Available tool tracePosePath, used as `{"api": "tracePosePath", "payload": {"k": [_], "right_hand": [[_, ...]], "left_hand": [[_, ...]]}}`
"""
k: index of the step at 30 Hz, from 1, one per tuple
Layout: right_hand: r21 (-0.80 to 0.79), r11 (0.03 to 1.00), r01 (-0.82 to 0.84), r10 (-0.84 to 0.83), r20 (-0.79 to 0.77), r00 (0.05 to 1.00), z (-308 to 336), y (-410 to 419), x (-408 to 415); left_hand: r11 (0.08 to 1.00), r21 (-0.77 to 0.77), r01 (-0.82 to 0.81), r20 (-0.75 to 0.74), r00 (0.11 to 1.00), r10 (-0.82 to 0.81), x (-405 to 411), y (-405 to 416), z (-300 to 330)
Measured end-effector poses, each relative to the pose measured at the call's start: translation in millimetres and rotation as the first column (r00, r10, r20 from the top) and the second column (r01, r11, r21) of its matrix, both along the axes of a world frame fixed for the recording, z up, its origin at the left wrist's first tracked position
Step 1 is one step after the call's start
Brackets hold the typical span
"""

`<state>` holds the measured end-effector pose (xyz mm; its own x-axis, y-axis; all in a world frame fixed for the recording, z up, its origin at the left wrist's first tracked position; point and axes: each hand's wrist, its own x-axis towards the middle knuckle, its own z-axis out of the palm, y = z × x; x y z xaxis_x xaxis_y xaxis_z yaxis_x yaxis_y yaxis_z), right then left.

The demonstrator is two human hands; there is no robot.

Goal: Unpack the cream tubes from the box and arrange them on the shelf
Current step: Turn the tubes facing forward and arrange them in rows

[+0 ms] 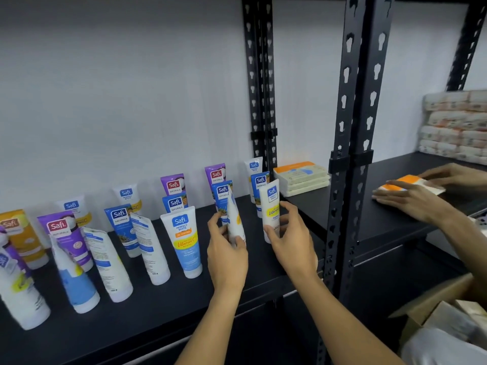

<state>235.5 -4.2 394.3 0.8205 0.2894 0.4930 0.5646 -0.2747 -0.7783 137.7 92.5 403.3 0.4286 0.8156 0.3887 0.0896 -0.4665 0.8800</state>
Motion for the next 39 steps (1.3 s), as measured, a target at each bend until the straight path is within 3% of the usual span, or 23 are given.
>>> {"api": "tracePosePath", "payload": {"k": [9, 18, 26, 39], "right_hand": [[0.04, 0.992, -0.117, 0.12, -0.077, 0.99, -2, 0, 6], [0.042, 0.999, -0.023, 0.024, -0.015, 1.0, -2, -2, 0], [-0.027, 0.999, 0.023, -0.02, 0.096, 0.995, -4, -3, 0], [-0.038, 0.999, 0.011, -0.006, 0.131, 0.991, -4, -4, 3]], "left_hand": [[0.993, 0.12, -0.013, -0.105, 0.994, 0.026, 2, 1, 1], [0.993, 0.075, 0.088, -0.067, 0.994, -0.083, -1, 2, -5], [0.975, 0.222, 0.033, -0.062, 0.998, -0.02, 0, -6, -5], [0.968, 0.251, 0.001, -0.079, 0.997, 0.019, -2, -12, -5]]}}
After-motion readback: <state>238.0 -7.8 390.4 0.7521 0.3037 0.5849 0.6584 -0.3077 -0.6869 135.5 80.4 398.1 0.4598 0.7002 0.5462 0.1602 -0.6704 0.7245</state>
